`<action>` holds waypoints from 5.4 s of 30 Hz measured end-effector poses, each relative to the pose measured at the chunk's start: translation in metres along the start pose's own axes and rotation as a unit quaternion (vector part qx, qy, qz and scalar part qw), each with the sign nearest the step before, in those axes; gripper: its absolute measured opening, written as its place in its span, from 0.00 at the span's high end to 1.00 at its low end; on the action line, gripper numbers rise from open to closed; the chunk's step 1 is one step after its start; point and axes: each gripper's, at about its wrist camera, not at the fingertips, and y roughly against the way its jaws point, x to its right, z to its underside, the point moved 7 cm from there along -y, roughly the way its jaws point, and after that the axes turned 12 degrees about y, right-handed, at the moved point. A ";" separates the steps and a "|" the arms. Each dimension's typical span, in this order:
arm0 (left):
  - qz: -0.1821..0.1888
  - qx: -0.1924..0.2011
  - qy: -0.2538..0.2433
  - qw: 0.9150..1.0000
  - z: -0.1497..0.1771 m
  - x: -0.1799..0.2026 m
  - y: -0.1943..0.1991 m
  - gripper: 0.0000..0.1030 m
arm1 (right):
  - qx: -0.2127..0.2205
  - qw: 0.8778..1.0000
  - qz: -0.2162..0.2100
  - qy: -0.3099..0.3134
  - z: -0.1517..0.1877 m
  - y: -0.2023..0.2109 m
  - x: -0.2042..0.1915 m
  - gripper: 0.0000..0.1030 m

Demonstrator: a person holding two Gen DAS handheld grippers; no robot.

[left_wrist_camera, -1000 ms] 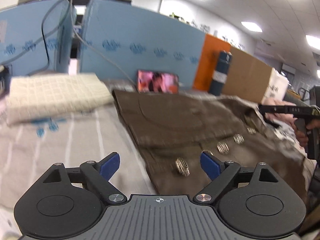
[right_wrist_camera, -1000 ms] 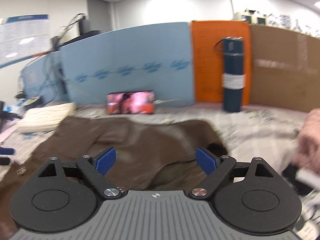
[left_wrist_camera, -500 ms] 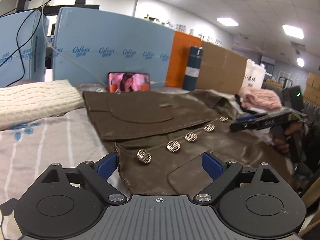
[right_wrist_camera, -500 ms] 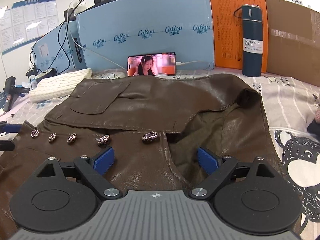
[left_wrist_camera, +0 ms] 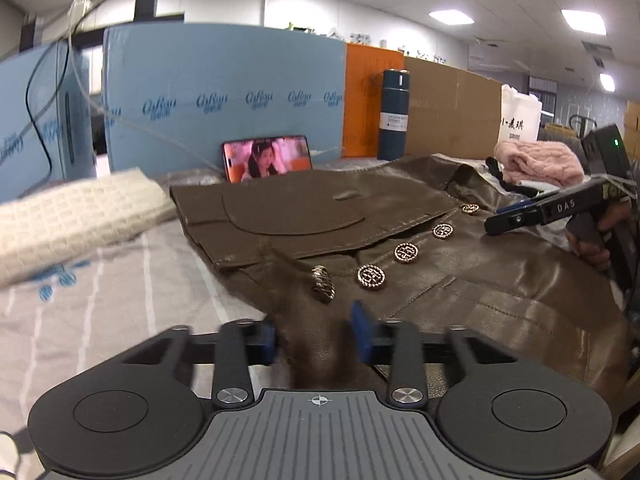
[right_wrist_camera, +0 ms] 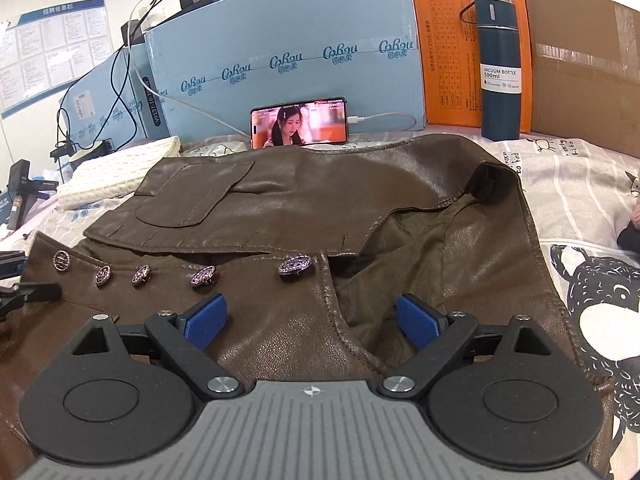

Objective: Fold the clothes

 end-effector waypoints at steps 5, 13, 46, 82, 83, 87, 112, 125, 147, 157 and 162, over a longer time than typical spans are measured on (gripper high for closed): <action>-0.039 -0.002 -0.038 0.999 -0.002 0.005 -0.002 0.74 | 0.000 1.000 0.003 0.004 0.000 0.000 0.000 0.10; -0.048 0.033 -0.042 0.997 -0.009 0.013 0.012 0.27 | 0.004 1.000 -0.008 0.005 0.000 0.005 0.001 0.10; -0.109 -0.026 -0.103 0.988 -0.025 0.003 -0.041 0.97 | 0.004 0.999 0.045 -0.002 0.007 0.027 0.037 0.08; 0.076 0.055 -0.137 0.986 -0.016 0.072 0.060 0.08 | 0.060 0.992 -0.021 0.108 -0.009 0.047 -0.027 0.03; 0.101 0.049 -0.147 0.983 -0.013 0.082 0.065 0.08 | 0.068 0.991 -0.027 0.108 -0.009 0.052 -0.029 0.03; 0.181 0.021 -0.193 0.964 0.009 0.117 0.082 0.07 | 0.095 0.986 -0.058 0.121 -0.007 0.072 -0.040 0.03; 0.058 -0.014 -0.234 0.970 0.023 0.101 0.054 0.07 | 0.059 0.930 -0.235 0.277 0.032 0.079 -0.135 0.00; 0.114 0.016 -0.180 0.977 0.015 0.081 0.071 0.07 | 0.075 0.940 -0.185 0.276 0.010 0.050 -0.143 0.00; 0.113 0.025 -0.179 0.977 0.029 0.058 0.059 0.66 | 0.035 0.962 -0.166 0.215 0.030 0.069 -0.108 0.00; 0.093 0.111 -0.081 0.986 0.009 0.048 0.055 0.75 | 0.005 0.972 -0.083 0.217 0.047 0.079 -0.066 0.00; 0.085 0.115 -0.069 0.987 0.008 0.045 0.051 0.75 | -0.019 0.981 0.007 0.193 0.056 0.091 -0.009 0.03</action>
